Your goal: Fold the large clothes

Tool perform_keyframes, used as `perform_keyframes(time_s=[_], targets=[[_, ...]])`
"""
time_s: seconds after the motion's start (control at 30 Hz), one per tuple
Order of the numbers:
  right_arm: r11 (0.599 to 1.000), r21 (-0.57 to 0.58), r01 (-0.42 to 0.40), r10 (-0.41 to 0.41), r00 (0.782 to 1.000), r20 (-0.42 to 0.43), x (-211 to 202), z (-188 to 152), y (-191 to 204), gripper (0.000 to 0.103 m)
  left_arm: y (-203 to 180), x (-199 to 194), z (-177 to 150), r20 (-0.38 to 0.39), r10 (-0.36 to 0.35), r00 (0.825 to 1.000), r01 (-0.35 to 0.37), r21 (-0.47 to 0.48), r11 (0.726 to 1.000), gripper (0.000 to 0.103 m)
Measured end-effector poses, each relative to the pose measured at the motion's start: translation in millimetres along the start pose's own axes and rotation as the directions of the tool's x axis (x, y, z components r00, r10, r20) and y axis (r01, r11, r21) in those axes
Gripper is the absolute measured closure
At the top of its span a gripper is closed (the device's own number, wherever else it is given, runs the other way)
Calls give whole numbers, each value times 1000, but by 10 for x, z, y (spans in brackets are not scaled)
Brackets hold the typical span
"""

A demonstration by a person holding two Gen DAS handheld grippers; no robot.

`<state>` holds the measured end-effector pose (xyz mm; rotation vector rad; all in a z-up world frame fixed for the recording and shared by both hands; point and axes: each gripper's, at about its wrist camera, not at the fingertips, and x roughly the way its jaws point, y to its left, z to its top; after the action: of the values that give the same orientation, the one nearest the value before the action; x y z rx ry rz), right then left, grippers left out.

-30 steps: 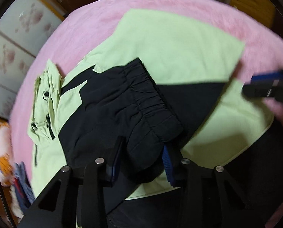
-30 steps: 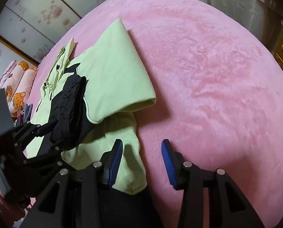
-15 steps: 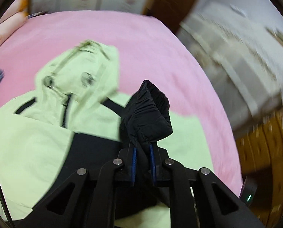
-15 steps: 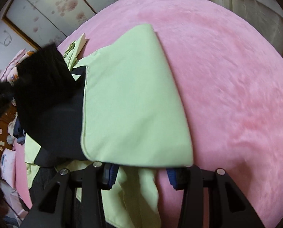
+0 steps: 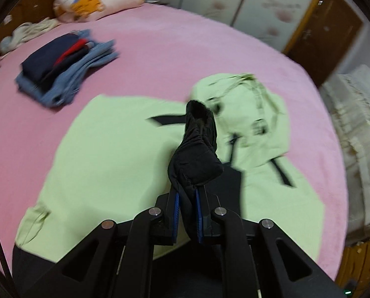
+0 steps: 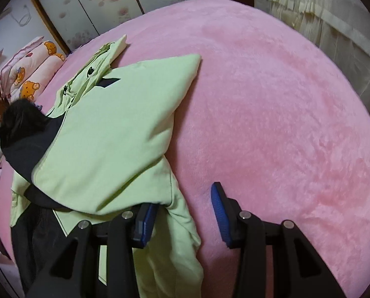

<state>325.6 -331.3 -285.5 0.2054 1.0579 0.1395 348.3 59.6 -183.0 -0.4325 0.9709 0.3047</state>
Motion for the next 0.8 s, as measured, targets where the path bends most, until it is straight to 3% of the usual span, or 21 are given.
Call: perform_keyframes(time_s=[0.13, 0.2, 0.27, 0.4, 0.53, 0.67, 0.8], targets=[[1000, -14, -6, 6, 999, 50, -130, -2, 26, 63, 198, 97, -201, -53, 55, 997, -56, -14, 998, 94], [1000, -28, -3, 5, 998, 66, -181, -5, 70, 71, 238, 153, -285, -82, 78, 994, -80, -19, 997, 94], [999, -38, -32, 35, 997, 67, -229, -14, 89, 90, 295, 183, -389, -102, 82, 991, -85, -32, 996, 94], [999, 12, -43, 42, 998, 43, -187, -3, 75, 91, 405, 264, -536, -138, 87, 987, -95, -48, 994, 94], [990, 133, -55, 60, 998, -29, 2, -26, -56, 91, 502, 392, -657, -176, 82, 981, -94, -61, 994, 94], [986, 165, -24, 32, 998, -50, 77, -57, -35, 91, 447, 497, -673, -166, 114, 979, -108, 49, 993, 93], [989, 144, 36, -27, 998, -63, 85, -65, 48, 90, 501, 560, -590, -169, 86, 982, -73, 81, 994, 88]])
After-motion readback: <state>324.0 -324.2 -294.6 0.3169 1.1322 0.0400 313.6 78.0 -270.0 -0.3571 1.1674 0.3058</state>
